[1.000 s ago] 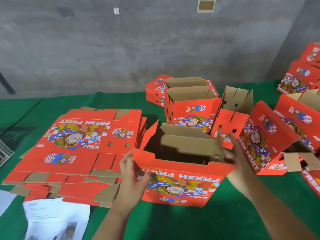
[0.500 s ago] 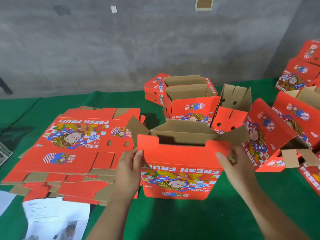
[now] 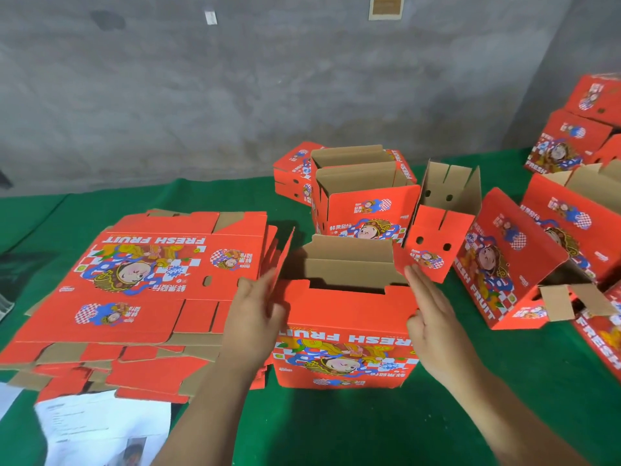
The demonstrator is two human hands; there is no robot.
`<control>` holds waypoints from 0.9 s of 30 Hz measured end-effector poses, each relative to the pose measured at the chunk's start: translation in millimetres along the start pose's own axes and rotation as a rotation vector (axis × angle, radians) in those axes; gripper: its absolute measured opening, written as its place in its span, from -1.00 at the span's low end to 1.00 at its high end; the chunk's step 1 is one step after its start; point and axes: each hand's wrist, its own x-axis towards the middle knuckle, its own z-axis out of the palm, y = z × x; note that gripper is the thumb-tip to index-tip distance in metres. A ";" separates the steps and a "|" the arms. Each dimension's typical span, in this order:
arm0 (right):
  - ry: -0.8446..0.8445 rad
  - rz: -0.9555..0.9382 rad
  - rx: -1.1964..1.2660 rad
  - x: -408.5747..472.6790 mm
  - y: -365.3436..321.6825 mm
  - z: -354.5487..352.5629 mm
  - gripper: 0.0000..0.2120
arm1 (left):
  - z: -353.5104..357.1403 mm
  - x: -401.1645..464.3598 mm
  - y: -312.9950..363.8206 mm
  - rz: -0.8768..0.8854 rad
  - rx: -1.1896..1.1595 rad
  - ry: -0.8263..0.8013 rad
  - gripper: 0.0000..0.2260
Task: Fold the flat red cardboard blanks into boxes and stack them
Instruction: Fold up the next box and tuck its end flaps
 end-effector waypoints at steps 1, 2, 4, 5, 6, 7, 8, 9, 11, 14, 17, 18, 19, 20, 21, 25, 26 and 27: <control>0.011 -0.005 -0.007 -1.1 2.9 0.2 -0.19 | 0.3 3.6 2.1 0.055 0.054 -0.022 -0.41; 0.020 -0.002 -0.004 -2.3 4.5 0.4 -0.20 | 0.9 6.4 4.5 0.116 0.074 -0.029 -0.46; 0.030 -0.014 0.003 -4.6 4.8 0.3 -0.20 | 4.0 12.0 9.7 0.236 0.049 -0.082 -0.56; 0.032 -0.026 0.004 -5.4 4.5 0.2 -0.20 | 4.8 15.2 13.2 0.274 0.022 -0.147 -0.59; 0.033 -0.041 0.004 -6.0 4.5 -0.2 -0.20 | 5.5 19.1 15.0 0.294 -0.002 -0.222 -0.60; 0.034 -0.049 0.002 -6.2 5.3 -1.0 -0.19 | 6.5 23.2 16.1 0.308 -0.014 -0.275 -0.59; 0.033 -0.046 0.004 -5.7 6.3 -1.6 -0.19 | 6.7 28.2 17.6 0.312 -0.011 -0.295 -0.57; 0.029 -0.037 0.010 -5.5 7.6 -2.1 -0.19 | 6.5 33.6 19.6 0.308 0.010 -0.287 -0.55; 0.018 -0.029 0.013 -5.7 9.4 -2.6 -0.21 | 4.0 46.9 27.8 0.269 0.116 -0.271 -0.43; 0.012 -0.044 0.013 -9.4 12.1 -0.5 -0.21 | 2.5 65.0 34.5 0.282 0.433 -0.280 -0.28; -0.004 -0.039 0.022 -9.7 13.2 1.0 -0.20 | 6.5 71.6 36.8 0.252 0.399 -0.320 -0.36; -0.007 -0.042 0.018 -8.5 12.5 1.2 -0.21 | 8.2 74.4 38.6 0.205 0.324 -0.338 -0.41; -0.011 -0.046 0.013 -7.6 12.0 1.2 -0.21 | 10.6 77.8 40.8 0.147 0.271 -0.353 -0.44; -0.020 -0.045 0.009 -6.9 11.3 1.0 -0.22 | 13.1 81.2 43.6 0.090 0.256 -0.362 -0.44; -0.029 -0.041 0.010 -6.6 10.8 0.5 -0.22 | 15.4 84.6 47.1 0.030 0.265 -0.372 -0.39; -0.065 -0.014 0.013 -7.1 12.6 -4.2 -0.20 | 20.9 92.3 58.2 -0.159 0.208 -0.392 -0.27; -0.070 -0.012 0.009 -7.2 12.9 -4.9 -0.19 | 20.1 94.3 58.9 -0.193 0.187 -0.403 -0.24; -0.071 -0.015 0.003 -7.6 13.4 -4.7 -0.19 | 19.5 97.4 58.7 -0.234 0.172 -0.425 -0.18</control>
